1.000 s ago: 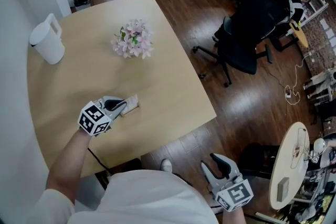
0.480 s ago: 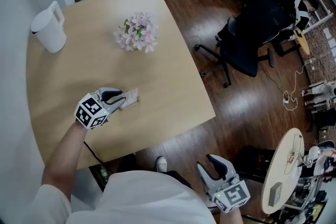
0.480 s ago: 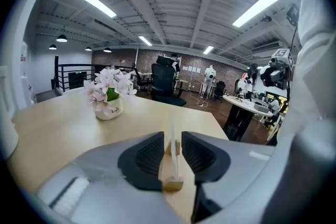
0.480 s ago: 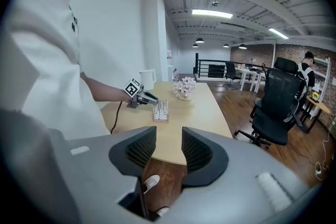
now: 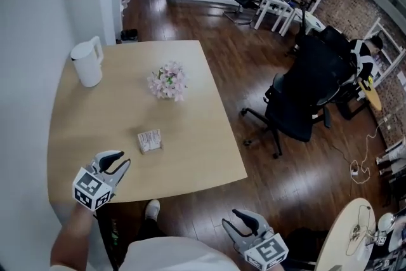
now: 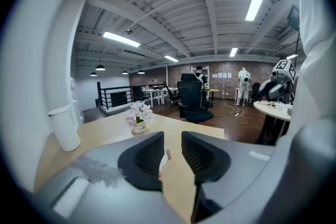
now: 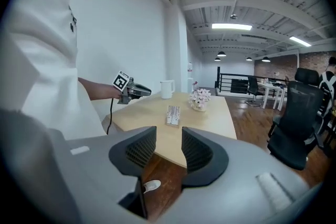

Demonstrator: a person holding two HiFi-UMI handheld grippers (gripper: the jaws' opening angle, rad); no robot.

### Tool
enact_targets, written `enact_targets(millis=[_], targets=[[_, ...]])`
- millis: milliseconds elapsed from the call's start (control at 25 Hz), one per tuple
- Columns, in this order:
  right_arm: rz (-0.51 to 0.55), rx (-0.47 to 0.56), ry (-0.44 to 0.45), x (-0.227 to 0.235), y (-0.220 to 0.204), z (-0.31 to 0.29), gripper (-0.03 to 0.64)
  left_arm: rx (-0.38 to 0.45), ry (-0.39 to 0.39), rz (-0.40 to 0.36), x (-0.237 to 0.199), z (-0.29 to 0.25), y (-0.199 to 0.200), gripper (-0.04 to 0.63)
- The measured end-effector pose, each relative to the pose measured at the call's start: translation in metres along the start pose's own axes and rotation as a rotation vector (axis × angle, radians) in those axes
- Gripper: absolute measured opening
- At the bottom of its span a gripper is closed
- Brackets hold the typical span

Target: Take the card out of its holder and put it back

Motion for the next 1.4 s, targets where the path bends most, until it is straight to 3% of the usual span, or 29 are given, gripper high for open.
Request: enact_targets(millis=[240, 480, 680, 920, 1400], targets=[[0.099, -0.021, 0.175, -0.018, -0.051, 0.064, 0.156, 0.033, 0.139, 0.147, 0.138, 0.128, -0.009, 0.087], [0.158, -0.009, 0.304, -0.054, -0.065, 0.101, 0.156, -0.055, 0.195, 0.208, 0.239, 0.221, -0.033, 0.088], [0.166, 0.033, 0.317, -0.070, -0.065, 0.119, 0.156, -0.035, 0.231, 0.203, 0.266, 0.255, -0.020, 0.088], [0.172, 0.025, 0.323, -0.099, -0.070, 0.127, 0.156, 0.013, 0.200, 0.206, 0.291, 0.277, -0.009, 0.087], [0.195, 0.018, 0.325, -0.156, -0.069, 0.132, 0.155, 0.038, 0.192, 0.237, 0.304, 0.331, -0.023, 0.089]])
Point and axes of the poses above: the fingertips, and each gripper's own axes: z backward along the fingers, x to its right, y out of its top, the point moved 5 cm from there along z, backward along the fingers, and after that the axes turned 15 degrees about y, right-handed, at the moved point
